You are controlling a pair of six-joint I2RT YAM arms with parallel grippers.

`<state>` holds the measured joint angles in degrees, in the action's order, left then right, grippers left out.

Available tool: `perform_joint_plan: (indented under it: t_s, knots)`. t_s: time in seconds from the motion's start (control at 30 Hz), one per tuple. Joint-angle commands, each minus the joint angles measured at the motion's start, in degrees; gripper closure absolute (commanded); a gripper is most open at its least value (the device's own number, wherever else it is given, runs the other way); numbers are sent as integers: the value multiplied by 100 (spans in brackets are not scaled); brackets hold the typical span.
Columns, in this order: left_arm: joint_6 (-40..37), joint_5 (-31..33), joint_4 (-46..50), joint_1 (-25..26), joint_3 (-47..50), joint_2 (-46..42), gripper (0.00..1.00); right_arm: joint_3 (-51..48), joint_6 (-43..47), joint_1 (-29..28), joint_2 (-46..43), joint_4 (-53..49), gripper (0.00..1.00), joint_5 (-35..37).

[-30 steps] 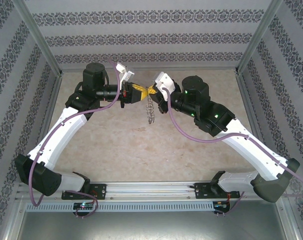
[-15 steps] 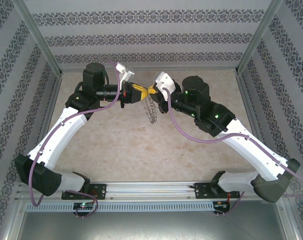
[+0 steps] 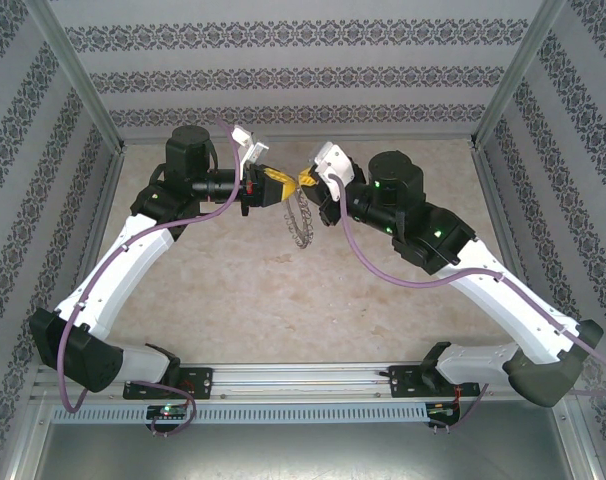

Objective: Put the keys on the keyring

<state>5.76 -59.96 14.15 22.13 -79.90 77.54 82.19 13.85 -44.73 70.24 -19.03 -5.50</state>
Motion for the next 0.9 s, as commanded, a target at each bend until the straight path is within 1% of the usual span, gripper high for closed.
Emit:
perform_joint_plan:
  t_s: [0.0, 0.13, 0.5, 0.73, 0.87]
  knots:
    - [-66, -270, -306, 6, -43, -46, 100, 245, -65, 46, -98, 181, 100, -43]
    - [-65, -279, -292, -4, -43, -54, 100, 198, -171, 62, -162, 321, 100, -53]
    - [-57, -306, -290, -32, -81, -47, 100, -79, -204, 95, -287, 175, 100, -36]
    - [-46, -297, -315, -48, -61, -66, 100, -211, -317, 217, -370, -43, 100, -392]
    - [-33, -305, -326, -50, -45, -66, 100, -234, -365, 248, -276, -76, 100, -597]
